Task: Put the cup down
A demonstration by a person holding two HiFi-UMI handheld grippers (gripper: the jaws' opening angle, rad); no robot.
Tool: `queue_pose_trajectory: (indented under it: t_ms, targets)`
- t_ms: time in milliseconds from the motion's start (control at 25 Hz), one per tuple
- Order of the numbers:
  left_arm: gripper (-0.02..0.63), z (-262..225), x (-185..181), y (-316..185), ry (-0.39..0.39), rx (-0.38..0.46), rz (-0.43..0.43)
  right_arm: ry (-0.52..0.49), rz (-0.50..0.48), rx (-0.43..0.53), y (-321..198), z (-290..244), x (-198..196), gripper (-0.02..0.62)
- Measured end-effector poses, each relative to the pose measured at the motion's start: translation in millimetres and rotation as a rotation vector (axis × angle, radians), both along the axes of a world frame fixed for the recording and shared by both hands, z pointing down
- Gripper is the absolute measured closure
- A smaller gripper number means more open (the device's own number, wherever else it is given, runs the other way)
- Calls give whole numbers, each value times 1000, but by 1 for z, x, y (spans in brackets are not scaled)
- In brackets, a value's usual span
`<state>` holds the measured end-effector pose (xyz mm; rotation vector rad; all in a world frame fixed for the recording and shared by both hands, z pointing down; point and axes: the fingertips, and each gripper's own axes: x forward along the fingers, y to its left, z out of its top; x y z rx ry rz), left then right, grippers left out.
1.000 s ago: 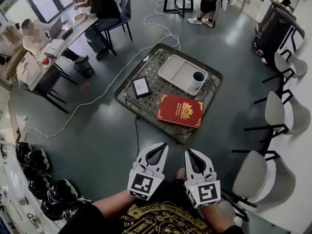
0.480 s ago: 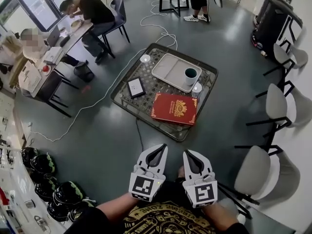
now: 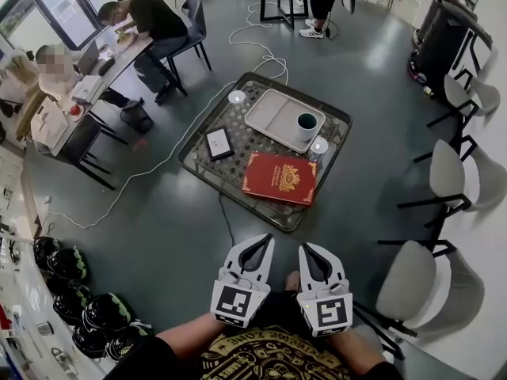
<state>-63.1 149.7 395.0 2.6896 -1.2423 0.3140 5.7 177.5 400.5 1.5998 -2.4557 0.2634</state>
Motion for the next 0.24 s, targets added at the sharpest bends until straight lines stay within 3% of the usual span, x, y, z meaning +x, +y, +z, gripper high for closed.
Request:
queue_pose_trajectory:
  t_ms: [240]
  targets:
    - [603,-2,-1,2,5,2,4,19,46,30,-7,-5,11,591]
